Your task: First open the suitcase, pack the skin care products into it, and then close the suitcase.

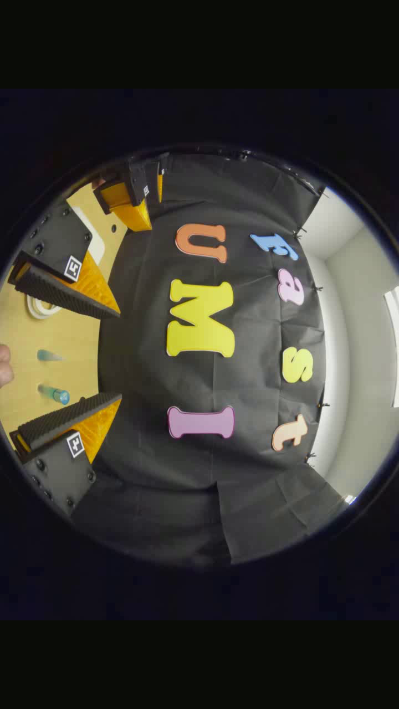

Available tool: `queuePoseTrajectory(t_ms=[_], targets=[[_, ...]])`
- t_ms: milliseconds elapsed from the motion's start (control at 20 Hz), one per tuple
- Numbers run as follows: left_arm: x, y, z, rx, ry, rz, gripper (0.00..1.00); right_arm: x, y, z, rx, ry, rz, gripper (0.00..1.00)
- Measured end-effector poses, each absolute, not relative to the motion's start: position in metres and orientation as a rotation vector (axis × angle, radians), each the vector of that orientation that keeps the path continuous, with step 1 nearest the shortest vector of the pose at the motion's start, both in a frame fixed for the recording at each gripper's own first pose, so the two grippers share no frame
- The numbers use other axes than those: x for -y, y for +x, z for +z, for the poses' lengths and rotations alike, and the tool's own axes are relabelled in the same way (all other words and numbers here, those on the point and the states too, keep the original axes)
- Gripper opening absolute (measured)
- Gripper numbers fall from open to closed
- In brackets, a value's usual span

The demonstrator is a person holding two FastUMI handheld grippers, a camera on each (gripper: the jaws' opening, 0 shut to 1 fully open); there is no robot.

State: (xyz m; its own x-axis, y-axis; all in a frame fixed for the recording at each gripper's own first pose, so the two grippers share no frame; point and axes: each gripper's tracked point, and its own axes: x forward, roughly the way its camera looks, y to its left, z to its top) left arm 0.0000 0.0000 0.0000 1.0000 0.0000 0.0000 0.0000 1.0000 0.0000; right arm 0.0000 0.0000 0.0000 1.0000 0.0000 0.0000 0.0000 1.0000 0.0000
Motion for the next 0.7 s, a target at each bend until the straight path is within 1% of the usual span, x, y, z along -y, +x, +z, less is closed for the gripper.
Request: queuePoseTrajectory(t_ms=[50,100,150,450,500,550,700], targets=[[0.0,0.001,0.001,0.0,0.005,-0.001,0.96,0.003,0.001,0.0,-0.001,-0.001,-0.005,0.79],[0.001,0.002,0.001,0.003,0.01,0.0,0.96,0.006,0.003,-0.001,-0.004,0.002,-0.006,0.77],[0.002,0.002,0.001,0.004,0.012,0.0,0.96,0.008,0.004,-0.001,-0.007,0.003,-0.008,0.79],[0.014,0.014,0.006,0.013,0.011,-0.033,0.96,0.019,0.012,-0.008,-0.032,-0.009,-0.009,0.8],[0.016,0.015,0.004,0.006,0.013,-0.031,0.96,0.022,0.012,-0.007,-0.033,-0.008,-0.013,0.77],[0.017,0.016,0.003,0.002,0.014,-0.033,0.96,0.024,0.014,-0.005,-0.034,0.001,-0.013,0.8],[0.021,0.017,0.003,-0.005,0.012,-0.028,0.96,0.027,0.019,-0.005,-0.034,0.015,-0.011,0.79]])
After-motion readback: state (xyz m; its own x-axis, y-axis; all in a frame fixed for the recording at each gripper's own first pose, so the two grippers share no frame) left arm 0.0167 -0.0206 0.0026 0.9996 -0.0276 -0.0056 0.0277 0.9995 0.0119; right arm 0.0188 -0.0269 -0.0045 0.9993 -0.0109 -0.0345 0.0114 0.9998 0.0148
